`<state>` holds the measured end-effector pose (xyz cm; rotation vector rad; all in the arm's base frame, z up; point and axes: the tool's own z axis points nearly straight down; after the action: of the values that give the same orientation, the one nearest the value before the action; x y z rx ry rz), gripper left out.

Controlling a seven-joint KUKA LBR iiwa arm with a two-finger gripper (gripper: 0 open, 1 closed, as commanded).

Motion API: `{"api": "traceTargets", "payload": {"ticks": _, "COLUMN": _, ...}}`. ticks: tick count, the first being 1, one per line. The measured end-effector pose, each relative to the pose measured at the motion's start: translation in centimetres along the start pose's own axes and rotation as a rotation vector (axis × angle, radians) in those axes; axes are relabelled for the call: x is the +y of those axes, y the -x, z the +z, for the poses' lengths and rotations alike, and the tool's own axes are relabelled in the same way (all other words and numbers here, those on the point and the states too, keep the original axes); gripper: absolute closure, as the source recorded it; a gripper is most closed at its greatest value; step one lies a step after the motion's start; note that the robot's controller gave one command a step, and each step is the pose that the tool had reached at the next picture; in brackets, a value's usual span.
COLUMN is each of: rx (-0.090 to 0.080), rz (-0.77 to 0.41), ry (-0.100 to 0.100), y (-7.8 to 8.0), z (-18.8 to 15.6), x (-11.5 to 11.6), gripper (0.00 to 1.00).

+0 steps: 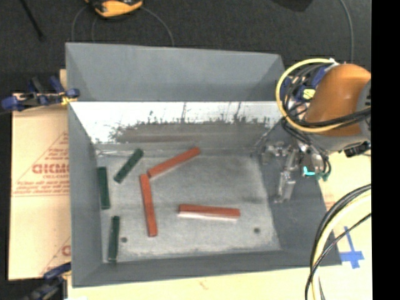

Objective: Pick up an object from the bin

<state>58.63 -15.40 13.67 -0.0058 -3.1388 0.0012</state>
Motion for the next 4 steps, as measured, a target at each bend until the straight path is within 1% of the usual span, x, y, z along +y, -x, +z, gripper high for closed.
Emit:
{"api": "traceTargets", "payload": {"ticks": 1, "rx": -0.008, "rz": -0.003, "ry": -0.002, "y": 0.2, "z": -0.4, "x": 0.0, "gripper": 0.0}}
{"api": "traceTargets", "payload": {"ticks": 2, "rx": -0.013, "rz": -0.08, "ry": -0.005, "y": -0.8, "z": 1.4, "x": 2.3, "gripper": 0.0}}
{"api": "traceTargets", "payload": {"ticks": 3, "rx": -0.005, "rz": -0.248, "ry": 0.001, "y": -3.7, "z": 3.8, "x": 4.7, "gripper": 0.0}}
{"api": "traceTargets", "payload": {"ticks": 4, "rx": -0.007, "rz": -0.2, "ry": -0.001, "y": -7.4, "z": 4.4, "x": 8.2, "gripper": 0.0}}
